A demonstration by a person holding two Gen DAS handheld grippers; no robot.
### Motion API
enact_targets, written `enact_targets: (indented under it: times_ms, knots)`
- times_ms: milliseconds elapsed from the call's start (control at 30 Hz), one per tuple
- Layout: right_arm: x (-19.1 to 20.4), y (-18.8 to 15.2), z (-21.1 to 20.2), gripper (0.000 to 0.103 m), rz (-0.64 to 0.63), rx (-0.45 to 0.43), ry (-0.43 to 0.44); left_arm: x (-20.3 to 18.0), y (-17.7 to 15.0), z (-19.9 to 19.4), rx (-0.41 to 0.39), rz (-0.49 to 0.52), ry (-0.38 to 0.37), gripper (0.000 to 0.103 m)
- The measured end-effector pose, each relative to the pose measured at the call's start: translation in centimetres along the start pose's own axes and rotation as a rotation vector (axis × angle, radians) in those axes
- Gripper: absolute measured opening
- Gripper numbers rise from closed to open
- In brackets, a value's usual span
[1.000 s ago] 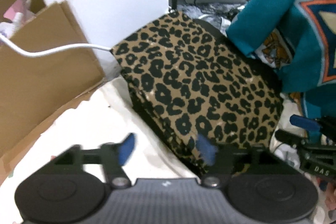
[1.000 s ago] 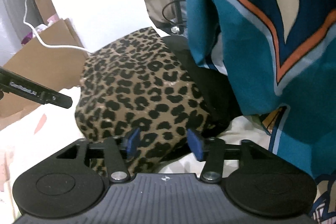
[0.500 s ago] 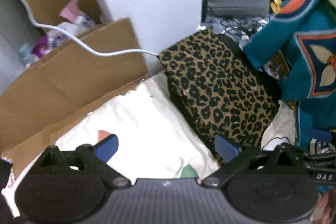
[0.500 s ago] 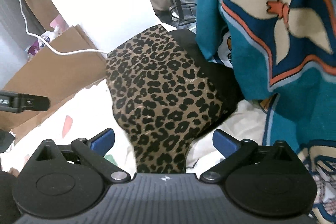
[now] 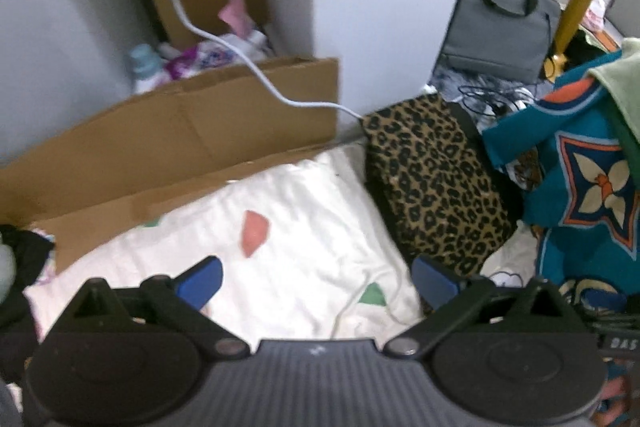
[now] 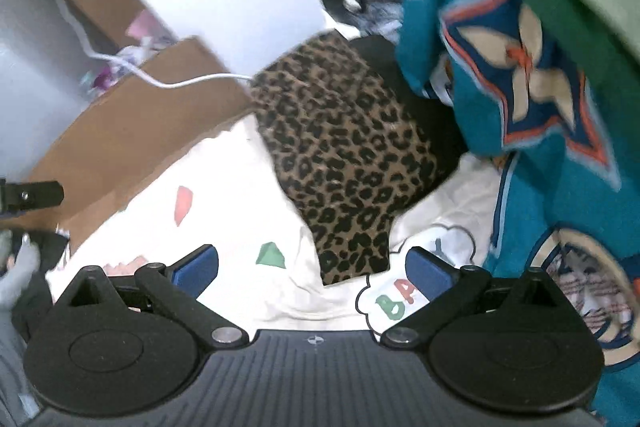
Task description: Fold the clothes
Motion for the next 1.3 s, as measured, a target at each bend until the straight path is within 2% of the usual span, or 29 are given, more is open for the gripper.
enact_targets:
  times_ms: [133, 233, 400, 567, 700, 900, 1067, 1133, 1300]
  knots:
    - [1.7, 0.1, -2.6, 0.103, -0.050, 0.012, -0.004, 1.7, -0.8, -3.3, -0.027, -0.007, 0.022, 0.102]
    - [2.6, 0.0, -3.4, 0.103, -0.085, 0.044, -0.030, 2.5, -2.0, -4.6, 0.020, -0.011, 0.092, 0.102]
    - [4.0, -0.2, -6.2, 0.103, -0.117, 0.060, -0.026, 3.7, -3.8, -8.0, 0.040, -0.046, 0.088, 0.102]
    - [5.5, -0.6, -9.8, 0.103, -0.157, 0.062, 0.008, 5.3, -6.5, -12.8, 0.016, -0.033, 0.129, 0.102]
    - [6.8, -0.8, -12.8, 0.103, -0.180, 0.054, 0.044, 6.7, -9.3, -16.8, -0.018, -0.067, 0.154, 0.102]
    - [7.5, -2.3, -16.9, 0.103, -0.233, 0.023, 0.078, 7.0, -14.5, -21.6, -0.070, -0.091, 0.152, 0.102]
    - [7.3, -4.2, -20.4, 0.103, -0.261, -0.039, 0.096, 6.4, -18.7, -25.4, -0.151, -0.087, 0.194, 0.102]
    - [7.3, -4.9, -21.5, 0.103, -0.271, -0.065, 0.100, 6.4, -20.0, -26.4, -0.182, -0.111, 0.187, 0.102]
    - [7.2, -7.5, -23.4, 0.103, -0.269, -0.098, 0.104, 6.1, -23.5, -28.2, -0.233, -0.137, 0.234, 0.102]
Point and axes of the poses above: each gripper's, at about its wrist camera, not at the fingertips, and z roughly the way its jaws point, x to its left, y to its top, the point moved 4 cm from there along z, roughly the way its jaws point, and after that the axes turned 9 degrees about z, right-handed, at the moved point
